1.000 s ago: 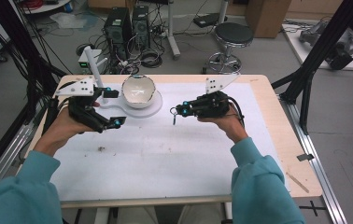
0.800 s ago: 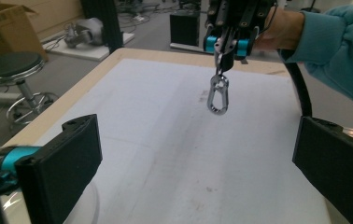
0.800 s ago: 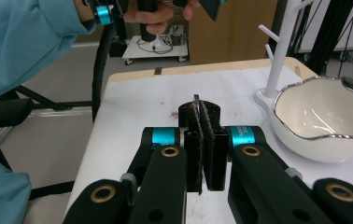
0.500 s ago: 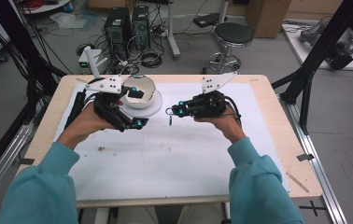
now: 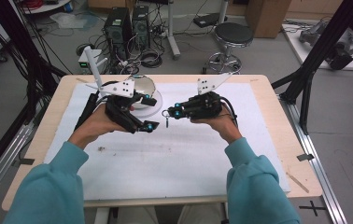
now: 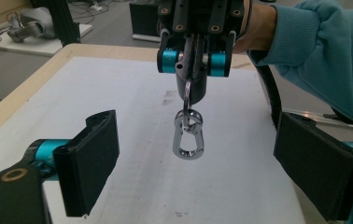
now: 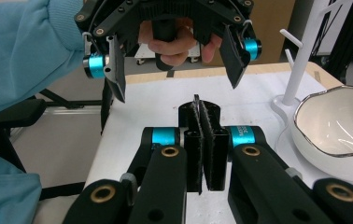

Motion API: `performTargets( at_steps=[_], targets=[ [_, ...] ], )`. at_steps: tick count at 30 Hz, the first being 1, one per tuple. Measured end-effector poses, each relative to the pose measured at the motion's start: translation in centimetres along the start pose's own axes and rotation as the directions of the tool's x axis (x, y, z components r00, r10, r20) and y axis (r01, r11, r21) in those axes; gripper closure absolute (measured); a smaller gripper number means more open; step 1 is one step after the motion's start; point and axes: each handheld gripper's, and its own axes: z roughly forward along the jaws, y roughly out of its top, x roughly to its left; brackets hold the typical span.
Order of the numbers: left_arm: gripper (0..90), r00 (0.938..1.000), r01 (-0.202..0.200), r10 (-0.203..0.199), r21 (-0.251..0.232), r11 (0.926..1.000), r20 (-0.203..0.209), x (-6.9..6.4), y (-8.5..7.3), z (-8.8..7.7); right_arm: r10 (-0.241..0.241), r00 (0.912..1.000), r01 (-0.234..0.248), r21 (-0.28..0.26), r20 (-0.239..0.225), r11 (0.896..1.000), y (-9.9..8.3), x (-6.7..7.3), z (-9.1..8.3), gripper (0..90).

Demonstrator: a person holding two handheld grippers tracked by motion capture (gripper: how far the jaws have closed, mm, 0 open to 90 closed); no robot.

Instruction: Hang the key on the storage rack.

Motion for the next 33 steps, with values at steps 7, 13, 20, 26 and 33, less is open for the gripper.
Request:
performTargets(
  at_steps=[7, 13, 20, 26, 33],
  targets=[
    [27.7, 0.9995, 0.013, -0.013, 0.009, 0.9999, 0.028, 0.10, -0.04, 0.34, 0.005, 1.0000, -0.005, -0.008, -0.007, 1.000, 0.06, 0.02, 0.11, 89.0],
    [41.4, 0.9993, 0.023, -0.023, 0.011, 0.9997, 0.030, 0.18, 0.02, 0.51, 0.006, 0.9998, -0.007, -0.010, -0.021, 1.000, 0.07, 0.04, 0.27, 88.9],
    [53.5, 0.9989, 0.035, -0.035, 0.006, 0.9994, 0.031, 0.22, -0.03, 0.53, 0.006, 0.9997, -0.007, -0.013, -0.026, 1.000, 0.07, 0.05, 0.25, 88.9],
    [62.1, 0.9974, 0.069, -0.069, -0.006, 0.9976, 0.020, 0.33, -0.17, 0.64, 0.008, 0.9995, -0.008, -0.019, -0.029, 1.000, 0.07, 0.07, 0.19, 88.9],
    [67.8, 0.9970, 0.073, -0.073, -0.007, 0.9973, 0.026, 0.38, -0.07, 0.62, 0.013, 0.9992, -0.013, -0.016, -0.038, 1.000, 0.03, 0.00, 0.21, 88.9]
  ],
)
